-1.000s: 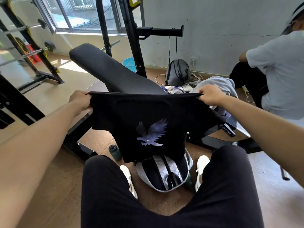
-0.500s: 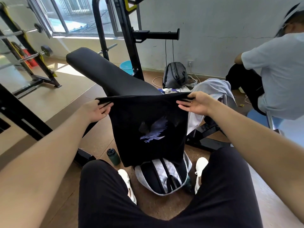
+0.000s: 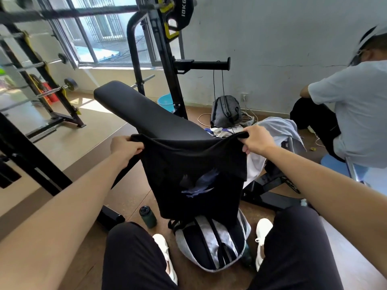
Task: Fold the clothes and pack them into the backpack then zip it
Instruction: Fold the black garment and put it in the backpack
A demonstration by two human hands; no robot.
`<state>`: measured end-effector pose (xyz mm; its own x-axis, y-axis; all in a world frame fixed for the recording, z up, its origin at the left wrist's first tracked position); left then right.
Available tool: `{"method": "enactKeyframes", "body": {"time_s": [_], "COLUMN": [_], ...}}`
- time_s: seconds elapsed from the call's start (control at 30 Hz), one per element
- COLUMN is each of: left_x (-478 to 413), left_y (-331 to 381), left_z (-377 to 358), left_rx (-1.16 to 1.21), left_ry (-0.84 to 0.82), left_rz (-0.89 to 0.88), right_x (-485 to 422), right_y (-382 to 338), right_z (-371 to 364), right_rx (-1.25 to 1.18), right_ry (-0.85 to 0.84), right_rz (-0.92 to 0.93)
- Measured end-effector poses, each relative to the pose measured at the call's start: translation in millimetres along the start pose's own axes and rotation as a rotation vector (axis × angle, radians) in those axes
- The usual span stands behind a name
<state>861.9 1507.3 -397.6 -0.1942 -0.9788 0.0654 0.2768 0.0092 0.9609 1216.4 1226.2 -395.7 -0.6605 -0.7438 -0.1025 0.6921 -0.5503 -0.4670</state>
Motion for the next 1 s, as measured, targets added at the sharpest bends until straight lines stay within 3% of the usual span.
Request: {"method": "enactKeyframes", "body": {"time_s": [0.1, 0.2, 0.3, 0.37, 0.43, 0.5, 0.57, 0.63, 0.83, 1.0], "left_x": [4.3, 5.8, 7.2, 8.1, 5.9, 2.6, 2.7, 4.1, 18.9, 42.6], "left_y": [12.2, 28.0, 38.6, 45.5, 48.4, 43.6, 30.1, 16.8, 9.8, 22.6], "left_z": [6.8, 13.1, 4.9, -0.1, 0.4, -0.2, -3.6, -8.7, -22.9, -47.6], "left_rx": [-0.043, -0.216, -0.127, 0.131, 0.424, 0.438, 0.203, 0.123, 0.11, 0.146], "left_ry": [0.018, 0.052, -0.06, -0.168, -0.224, -0.217, -0.17, -0.111, -0.033, -0.068], "left_rz": [-0.026, -0.119, -0.204, -0.186, -0.108, -0.076, -0.052, -0.009, 0.088, 0.105], "right_x": [1.0, -2.2, -3.4, -2.7, -3.7, -5.0, -5.9, -3.1, 6.6, 6.5], "right_y": [-3.3, -3.8, -4.7, -7.2, -2.4, 3.1, 6.0, 7.4, 5.2, -7.5], "right_z": [17.5, 19.8, 21.2, 24.6, 33.6, 40.2, 36.9, 28.5, 16.1, 7.1], "right_rx": [0.173, 0.076, -0.308, -0.731, -1.003, -0.888, -0.464, -0.269, -0.418, -0.53], "right_ry": [0.126, 0.158, 0.17, 0.177, 0.238, 0.286, 0.235, 0.185, 0.164, 0.17], "right_rz": [-0.01, -0.033, -0.048, -0.058, -0.079, -0.107, -0.133, -0.185, -0.355, -0.361]}}
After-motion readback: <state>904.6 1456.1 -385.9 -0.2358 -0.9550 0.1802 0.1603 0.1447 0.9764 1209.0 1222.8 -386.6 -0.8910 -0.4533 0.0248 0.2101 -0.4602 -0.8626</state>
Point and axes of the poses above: each hand's wrist, its own x-axis away from the middle knuckle, its own z-axis out of the back of the hand, y = z × x, the point moved 8 cm from there along -x, towards the middle knuckle, and after that the axes turned 7 degrees about x, right-handed, at the moved point
